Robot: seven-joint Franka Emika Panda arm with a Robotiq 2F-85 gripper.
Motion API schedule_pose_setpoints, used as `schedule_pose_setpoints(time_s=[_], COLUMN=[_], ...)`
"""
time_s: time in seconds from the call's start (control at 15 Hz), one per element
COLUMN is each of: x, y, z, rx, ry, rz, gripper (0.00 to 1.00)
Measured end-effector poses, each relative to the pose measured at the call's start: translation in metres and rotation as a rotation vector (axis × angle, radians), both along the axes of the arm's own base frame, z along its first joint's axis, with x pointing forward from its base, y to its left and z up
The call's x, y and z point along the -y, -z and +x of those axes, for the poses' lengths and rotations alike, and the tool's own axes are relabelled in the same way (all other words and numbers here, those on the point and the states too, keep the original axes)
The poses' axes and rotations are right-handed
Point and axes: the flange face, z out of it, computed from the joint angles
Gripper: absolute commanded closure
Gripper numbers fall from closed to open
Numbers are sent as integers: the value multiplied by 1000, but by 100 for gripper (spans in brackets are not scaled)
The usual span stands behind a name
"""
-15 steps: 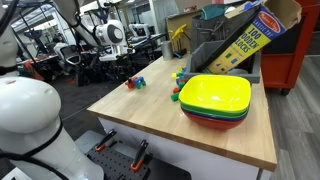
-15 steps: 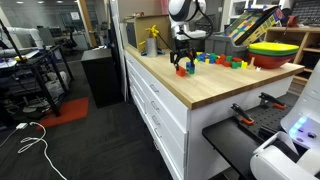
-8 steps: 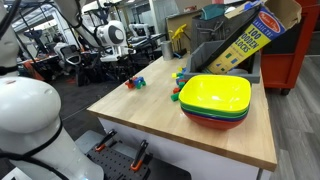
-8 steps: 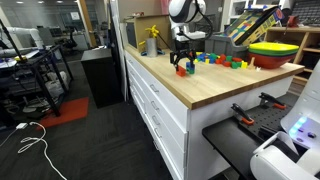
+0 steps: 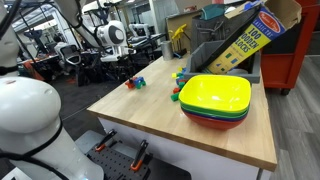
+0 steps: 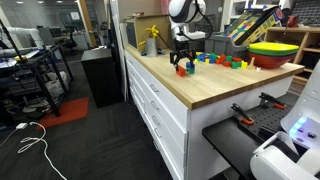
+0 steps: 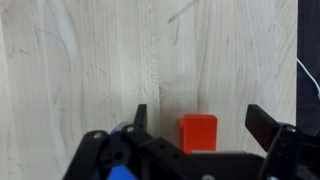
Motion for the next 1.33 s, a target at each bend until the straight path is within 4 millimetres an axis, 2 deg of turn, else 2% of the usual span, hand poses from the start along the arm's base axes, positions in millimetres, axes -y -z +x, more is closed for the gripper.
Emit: schedule_pose_setpoints(time_s=[1.33], x=[4], y=[-1], z=[4], rx=[27], ry=[-15], rz=[-16], gripper=[0])
